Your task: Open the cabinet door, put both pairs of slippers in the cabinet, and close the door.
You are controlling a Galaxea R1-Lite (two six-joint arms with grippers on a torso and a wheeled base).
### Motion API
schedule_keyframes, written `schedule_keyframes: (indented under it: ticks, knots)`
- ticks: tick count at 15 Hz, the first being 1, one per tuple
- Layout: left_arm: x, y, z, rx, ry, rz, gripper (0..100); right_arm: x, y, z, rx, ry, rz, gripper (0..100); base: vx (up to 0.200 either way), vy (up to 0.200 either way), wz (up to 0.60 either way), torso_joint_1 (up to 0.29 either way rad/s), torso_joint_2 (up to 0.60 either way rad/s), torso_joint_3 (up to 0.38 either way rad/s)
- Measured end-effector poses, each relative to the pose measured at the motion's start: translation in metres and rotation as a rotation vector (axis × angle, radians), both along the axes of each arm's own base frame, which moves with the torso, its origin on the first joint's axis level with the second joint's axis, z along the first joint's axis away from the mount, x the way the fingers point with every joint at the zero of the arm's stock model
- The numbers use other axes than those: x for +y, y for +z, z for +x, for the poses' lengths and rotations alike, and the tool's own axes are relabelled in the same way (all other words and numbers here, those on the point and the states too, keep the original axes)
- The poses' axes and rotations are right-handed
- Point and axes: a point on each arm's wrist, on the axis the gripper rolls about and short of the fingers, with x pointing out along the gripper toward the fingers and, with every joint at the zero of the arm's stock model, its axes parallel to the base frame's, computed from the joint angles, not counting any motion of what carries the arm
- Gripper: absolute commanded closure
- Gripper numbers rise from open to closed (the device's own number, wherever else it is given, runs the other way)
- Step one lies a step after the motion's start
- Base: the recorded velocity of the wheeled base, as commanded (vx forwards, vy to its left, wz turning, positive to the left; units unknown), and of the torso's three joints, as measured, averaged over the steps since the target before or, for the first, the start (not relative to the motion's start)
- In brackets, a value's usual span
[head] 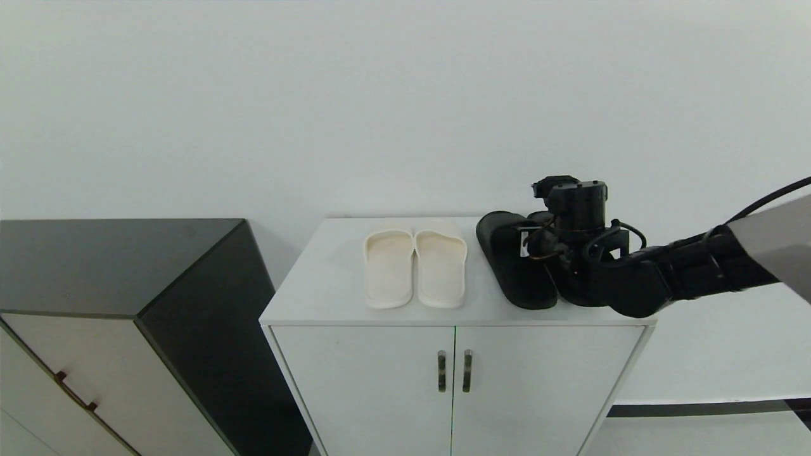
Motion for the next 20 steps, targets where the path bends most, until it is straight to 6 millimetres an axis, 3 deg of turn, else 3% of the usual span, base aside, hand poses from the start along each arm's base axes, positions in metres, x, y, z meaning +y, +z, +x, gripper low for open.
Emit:
schedule_keyframes:
  ticks: [4, 6, 9, 12, 20]
  knots:
    - [0.0, 0.0, 0.0, 0.0, 0.0, 0.0, 100, -0.006, 0.022, -0.076, 0.035, 0.249, 0.029, 100, 0.0, 0.0, 0.0, 0.0, 0.0, 0.0]
    - [0.0, 0.0, 0.0, 0.0, 0.0, 0.0, 100, -0.015, 0.024, -0.121, 0.071, 0.426, 0.048, 100, 0.0, 0.0, 0.0, 0.0, 0.0, 0.0]
    - [0.0, 0.0, 0.0, 0.0, 0.0, 0.0, 100, -0.029, 0.023, -0.17, 0.11, 0.656, 0.08, 100, 0.0, 0.0, 0.0, 0.0, 0.0, 0.0]
    - [0.0, 0.0, 0.0, 0.0, 0.0, 0.0, 100, -0.038, 0.024, -0.187, 0.102, 0.698, 0.092, 100, 0.0, 0.0, 0.0, 0.0, 0.0, 0.0]
    - [0.0, 0.0, 0.0, 0.0, -0.001, 0.0, 100, -0.042, 0.021, -0.195, 0.104, 0.72, 0.079, 100, -0.175, 0.0, 0.0, -0.001, 0.0, 0.003]
